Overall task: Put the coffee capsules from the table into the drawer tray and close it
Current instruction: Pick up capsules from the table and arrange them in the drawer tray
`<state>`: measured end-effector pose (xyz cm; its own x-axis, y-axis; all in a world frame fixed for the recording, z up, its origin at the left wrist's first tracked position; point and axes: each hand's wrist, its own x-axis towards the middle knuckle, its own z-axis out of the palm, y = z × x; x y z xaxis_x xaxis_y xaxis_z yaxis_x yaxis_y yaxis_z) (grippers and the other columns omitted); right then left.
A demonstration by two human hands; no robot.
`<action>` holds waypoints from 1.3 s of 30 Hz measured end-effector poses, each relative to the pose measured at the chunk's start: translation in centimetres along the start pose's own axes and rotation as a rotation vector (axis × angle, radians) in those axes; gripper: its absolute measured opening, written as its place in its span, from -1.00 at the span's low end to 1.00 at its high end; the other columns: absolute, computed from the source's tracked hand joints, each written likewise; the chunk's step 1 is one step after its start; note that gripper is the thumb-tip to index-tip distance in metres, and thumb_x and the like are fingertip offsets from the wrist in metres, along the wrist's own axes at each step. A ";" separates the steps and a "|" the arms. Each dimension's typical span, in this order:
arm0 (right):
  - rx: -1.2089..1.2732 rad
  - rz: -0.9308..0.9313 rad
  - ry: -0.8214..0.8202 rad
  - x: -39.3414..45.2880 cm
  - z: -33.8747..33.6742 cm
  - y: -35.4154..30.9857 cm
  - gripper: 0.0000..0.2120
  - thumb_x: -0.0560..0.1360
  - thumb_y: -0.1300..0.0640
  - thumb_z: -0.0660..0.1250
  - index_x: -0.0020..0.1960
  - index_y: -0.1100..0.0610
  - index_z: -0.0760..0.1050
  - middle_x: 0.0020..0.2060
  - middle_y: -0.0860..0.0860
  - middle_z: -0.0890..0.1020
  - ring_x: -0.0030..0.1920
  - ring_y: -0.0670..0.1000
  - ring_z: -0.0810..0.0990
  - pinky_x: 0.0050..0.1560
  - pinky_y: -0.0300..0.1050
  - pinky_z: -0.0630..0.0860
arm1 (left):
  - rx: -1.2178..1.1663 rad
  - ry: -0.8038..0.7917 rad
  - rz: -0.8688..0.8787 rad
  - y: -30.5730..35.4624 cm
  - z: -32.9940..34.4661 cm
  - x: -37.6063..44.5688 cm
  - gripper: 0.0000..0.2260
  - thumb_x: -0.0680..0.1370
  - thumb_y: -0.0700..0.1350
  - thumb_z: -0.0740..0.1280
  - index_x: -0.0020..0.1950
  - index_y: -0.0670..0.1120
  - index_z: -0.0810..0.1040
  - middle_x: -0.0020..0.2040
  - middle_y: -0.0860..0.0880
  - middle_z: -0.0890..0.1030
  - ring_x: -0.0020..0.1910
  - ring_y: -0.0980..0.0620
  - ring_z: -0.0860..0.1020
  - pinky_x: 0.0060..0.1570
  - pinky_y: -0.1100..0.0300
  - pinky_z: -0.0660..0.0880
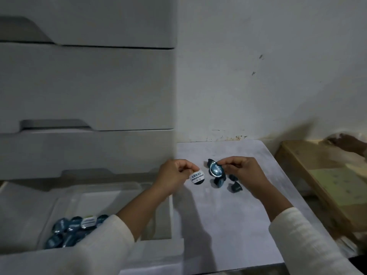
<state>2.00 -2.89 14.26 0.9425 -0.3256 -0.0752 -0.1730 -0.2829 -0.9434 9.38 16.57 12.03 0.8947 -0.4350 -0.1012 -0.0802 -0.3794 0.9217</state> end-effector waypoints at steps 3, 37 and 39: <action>0.010 -0.023 -0.086 -1.7 3.9 -2.1 -0.79 0.45 0.38 0.31 -0.16 0.14 0.64 -0.23 0.09 0.68 -0.28 -0.03 0.55 -0.41 -0.43 0.44 | 0.127 -0.016 0.038 -1.3 -5.3 -2.2 -0.82 0.50 -0.29 0.31 -0.10 -0.08 0.68 -0.24 0.09 0.64 -0.34 0.36 0.54 -0.29 0.61 0.37; -0.260 0.296 -0.366 1.9 36.1 -1.7 -0.85 0.37 0.38 0.40 -0.08 0.23 0.64 -0.14 0.15 0.68 -0.37 -0.10 0.55 -0.28 -0.41 0.55 | 0.696 -0.187 -0.261 -18.5 -27.4 -4.2 -0.80 0.52 -0.29 0.28 -0.08 -0.06 0.67 0.03 0.00 0.66 -0.04 0.09 0.58 -0.02 0.28 0.49; -0.244 0.315 -0.385 1.9 36.4 -1.6 -0.84 0.37 0.38 0.41 -0.07 0.25 0.64 -0.17 0.14 0.66 -0.38 -0.11 0.55 -0.38 -0.46 0.51 | 0.694 -0.188 -0.258 -18.5 -27.5 -4.2 -0.81 0.52 -0.28 0.28 -0.08 -0.07 0.67 0.03 0.00 0.66 -0.07 0.10 0.57 -0.07 0.30 0.48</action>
<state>14.45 29.80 3.84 0.8631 -0.0876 -0.4974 -0.4813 -0.4407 -0.7577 19.15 47.91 5.67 0.8376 -0.3712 -0.4009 -0.1920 -0.8869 0.4202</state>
